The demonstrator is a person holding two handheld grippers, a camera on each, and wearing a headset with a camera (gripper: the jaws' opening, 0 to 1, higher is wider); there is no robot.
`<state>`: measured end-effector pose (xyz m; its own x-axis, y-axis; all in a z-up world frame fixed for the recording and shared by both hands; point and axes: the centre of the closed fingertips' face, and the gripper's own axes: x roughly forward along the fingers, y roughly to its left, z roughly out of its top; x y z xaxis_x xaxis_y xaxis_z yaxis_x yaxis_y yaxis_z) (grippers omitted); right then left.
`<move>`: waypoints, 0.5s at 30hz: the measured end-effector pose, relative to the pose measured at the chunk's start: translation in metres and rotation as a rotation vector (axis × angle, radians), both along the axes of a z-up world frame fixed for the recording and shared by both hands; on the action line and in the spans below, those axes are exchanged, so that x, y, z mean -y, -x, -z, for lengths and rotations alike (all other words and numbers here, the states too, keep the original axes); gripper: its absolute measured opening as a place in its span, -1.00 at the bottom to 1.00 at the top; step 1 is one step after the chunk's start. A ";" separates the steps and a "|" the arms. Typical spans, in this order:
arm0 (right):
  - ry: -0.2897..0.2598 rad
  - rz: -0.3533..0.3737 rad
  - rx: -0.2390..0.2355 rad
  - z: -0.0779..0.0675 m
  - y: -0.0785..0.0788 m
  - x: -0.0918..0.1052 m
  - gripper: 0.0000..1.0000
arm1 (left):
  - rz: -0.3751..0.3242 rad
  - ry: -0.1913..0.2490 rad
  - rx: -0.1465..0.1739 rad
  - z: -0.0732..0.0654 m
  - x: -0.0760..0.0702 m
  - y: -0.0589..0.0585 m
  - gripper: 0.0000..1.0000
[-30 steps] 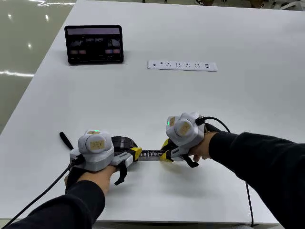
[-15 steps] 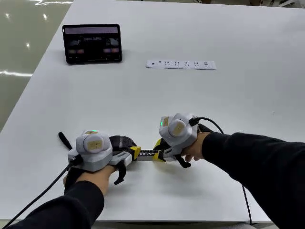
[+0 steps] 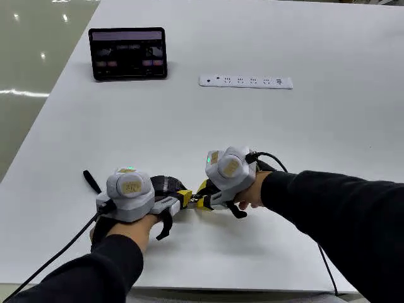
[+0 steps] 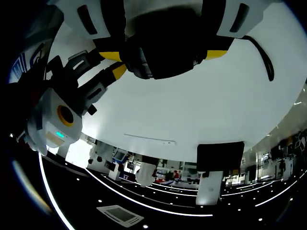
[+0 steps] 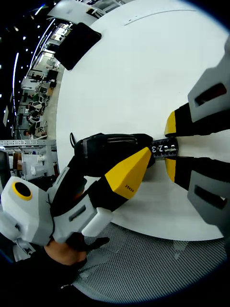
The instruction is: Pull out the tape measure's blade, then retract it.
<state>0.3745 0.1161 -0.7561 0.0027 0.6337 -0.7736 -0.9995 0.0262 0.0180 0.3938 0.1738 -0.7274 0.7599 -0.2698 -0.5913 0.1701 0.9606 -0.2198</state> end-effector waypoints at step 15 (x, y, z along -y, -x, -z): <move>-0.014 -0.036 0.033 0.000 0.002 0.001 -0.77 | -0.003 0.002 0.001 0.000 0.000 -0.001 0.19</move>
<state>0.3726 0.1156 -0.7557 0.0054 0.6449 -0.7643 -0.9998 -0.0097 -0.0153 0.3952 0.1742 -0.7277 0.7616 -0.2683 -0.5900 0.1671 0.9608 -0.2212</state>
